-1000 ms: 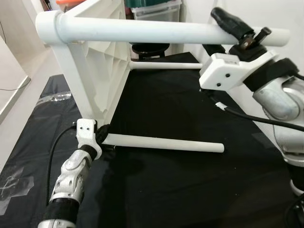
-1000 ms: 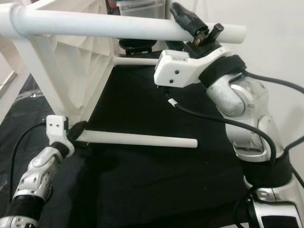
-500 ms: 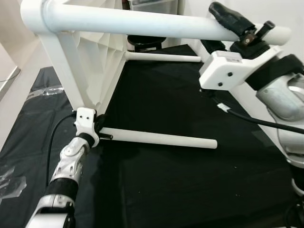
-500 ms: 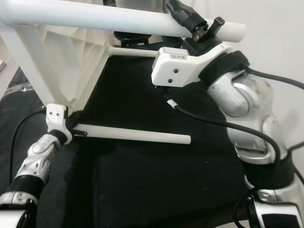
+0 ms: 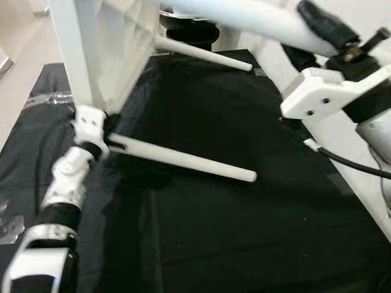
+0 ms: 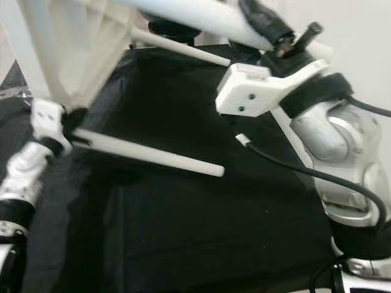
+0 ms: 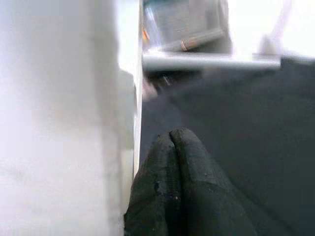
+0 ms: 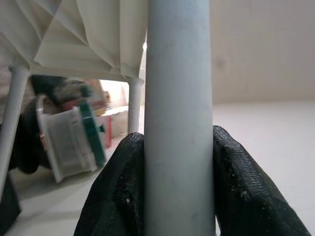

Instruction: Building children table

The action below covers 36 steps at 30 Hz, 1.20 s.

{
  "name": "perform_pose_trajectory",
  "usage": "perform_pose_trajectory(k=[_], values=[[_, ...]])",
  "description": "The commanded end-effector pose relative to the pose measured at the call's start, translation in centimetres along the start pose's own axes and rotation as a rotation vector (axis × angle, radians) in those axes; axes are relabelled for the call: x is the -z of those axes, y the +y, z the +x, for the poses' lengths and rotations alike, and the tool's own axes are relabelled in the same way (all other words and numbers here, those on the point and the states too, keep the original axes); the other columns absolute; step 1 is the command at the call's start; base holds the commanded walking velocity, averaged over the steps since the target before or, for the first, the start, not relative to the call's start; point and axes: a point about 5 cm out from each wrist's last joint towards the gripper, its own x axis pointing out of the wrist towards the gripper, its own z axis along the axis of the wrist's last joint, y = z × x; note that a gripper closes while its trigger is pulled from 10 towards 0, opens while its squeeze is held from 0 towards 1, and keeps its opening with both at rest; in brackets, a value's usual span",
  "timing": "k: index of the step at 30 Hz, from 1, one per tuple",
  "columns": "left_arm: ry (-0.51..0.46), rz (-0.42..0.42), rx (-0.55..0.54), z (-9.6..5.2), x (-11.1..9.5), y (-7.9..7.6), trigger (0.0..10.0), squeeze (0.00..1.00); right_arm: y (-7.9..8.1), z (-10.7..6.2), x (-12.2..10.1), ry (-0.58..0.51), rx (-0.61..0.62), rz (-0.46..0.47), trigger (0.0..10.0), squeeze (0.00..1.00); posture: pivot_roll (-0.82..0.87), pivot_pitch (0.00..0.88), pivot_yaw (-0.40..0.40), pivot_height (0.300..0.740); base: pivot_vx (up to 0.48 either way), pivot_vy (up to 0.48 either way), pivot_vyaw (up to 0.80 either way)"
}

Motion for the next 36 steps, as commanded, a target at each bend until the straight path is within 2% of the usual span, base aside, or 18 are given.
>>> perform_pose_trajectory(k=[1, 2, 3, 5, 6, 7, 8, 10, 11, 13, 14, 15, 17, 18, 25, 29, 32, 36], values=[[-0.035, 0.043, -0.343, -2.7, -2.3, 9.4, 10.0, 0.0, 0.7, -3.3, 7.6, 0.46, -0.052, 0.049, 0.0, 0.0, -0.17, 0.212, 0.062, 0.74, 0.0, 0.0, 0.0], [-0.035, 0.043, -0.343, -2.7, -2.3, 9.4, 10.0, 0.0, 0.7, -3.3, 7.6, 0.46, -0.052, 0.049, 0.0, 0.0, -0.17, 0.212, 0.062, 0.74, 0.0, 0.0, 0.0], [-0.092, 0.075, -0.315, -2.2, -4.1, 9.4, 10.0, 0.0, 1.2, -3.5, 8.0, 0.495, -0.039, 0.09, 0.0, 0.0, -0.15, 0.203, 0.06, 0.74, 0.0, 0.0, 0.0], [-0.105, 0.081, -0.308, -2.1, -4.5, 9.4, 10.0, 0.0, 1.4, -3.6, 8.1, 0.504, -0.037, 0.099, 0.0, 0.0, -0.15, 0.203, 0.06, 0.74, 0.0, 0.0, 0.0], [-0.122, 0.098, -0.292, -1.9, -5.0, 9.2, 10.0, 0.0, 1.9, -3.9, 8.4, 0.537, -0.031, 0.146, 0.0, 0.0, -0.13, 0.195, 0.053, 0.74, 0.0, 0.0, 0.0], [-0.168, 0.13, -0.25, -1.3, -6.7, 8.9, 10.0, 0.0, 3.8, -4.7, 9.1, 0.632, -0.022, 0.323, 0.0, 0.0, -0.11, 0.189, 0.048, 0.74, 0.0, 0.0, 0.0], [-0.168, 0.13, -0.25, -1.3, -6.7, 8.9, 10.0, 0.0, 3.8, -4.7, 9.1, 0.632, -0.022, 0.323, 0.0, 0.0, -0.11, 0.189, 0.048, 0.74, 0.0, 0.0, 0.0], [-0.224, 0.157, -0.202, -0.5, -8.7, 8.7, 10.0, 0.0, 6.6, -6.1, 9.4, 0.742, -0.029, 0.552, 0.0, 0.0, -0.09, 0.183, 0.042, 0.74, 0.0, 0.0, 0.0], [-0.224, 0.157, -0.202, -0.5, -8.7, 8.7, 10.0, 0.0, 6.6, -6.1, 9.4, 0.742, -0.029, 0.552, 0.0, 0.0, -0.09, 0.183, 0.042, 0.74, 0.0, 0.0, 0.0], [-0.269, 0.189, -0.159, 0.0, -10.5, 8.7, 10.0, 0.0, 9.3, -7.5, 8.9, 0.827, -0.048, 0.728, 0.0, 0.0, -0.08, 0.182, 0.044, 0.74, 0.0, 0.0, 0.0], [-0.269, 0.189, -0.159, 0.0, -10.5, 8.7, 10.0, 0.0, 9.3, -7.5, 8.9, 0.827, -0.048, 0.728, 0.0, 0.0, -0.08, 0.182, 0.044, 0.74, 0.0, 0.0, 0.0], [-0.295, 0.209, -0.132, 0.4, -11.8, 8.7, 10.0, 0.0, 10.9, -8.4, 8.3, 0.876, -0.058, 0.837, 0.0, 0.0, -0.07, 0.18, 0.048, 0.74, 0.0, 0.0, 0.0], [-0.323, 0.247, -0.092, 0.9, -13.7, 8.7, 10.0, 0.0, 12.8, -9.5, 7.4, 0.93, -0.07, 0.961, 0.0, 0.0, -0.05, 0.174, 0.05, 0.74, 0.0, 0.0, 0.0], [-0.323, 0.247, -0.092, 0.9, -13.7, 8.7, 10.0, 0.0, 12.8, -9.5, 7.4, 0.93, -0.07, 0.961, 0.0, 0.0, -0.05, 0.174, 0.05, 0.74, 0.0, 0.0, 0.0], [-0.378, 0.296, 0.025, 2.9, -18.4, 8.0, 10.0, 0.0, 15.7, -9.8, 5.0, 0.938, -0.144, 1.073, 0.0, 0.0, -0.02, 0.177, 0.071, 0.74, 0.0, 0.0, 0.0], [-0.382, 0.257, 0.078, 3.1, -17.9, 6.6, 10.0, 0.0, 17.2, -10.8, 3.2, 0.958, -0.229, 1.159, 0.0, 0.0, -0.03, 0.182, 0.079, 0.74, 0.0, 0.0, 0.0], [-0.334, 0.169, 0.164, 3.0, -15.4, 4.0, 10.0, 0.0, 18.5, -10.9, 0.7, 0.942, -0.373, 1.281, 0.0, 0.0, -0.04, 0.187, 0.085, 0.74, 0.0, 0.0, 0.0], [-0.316, 0.141, 0.189, 2.9, -14.6, 3.2, 10.0, 0.0, 18.8, -10.8, 0.1, 0.932, -0.418, 1.307, 0.0, 0.0, -0.04, 0.187, 0.085, 0.74, 0.0, 0.0, 0.0]])
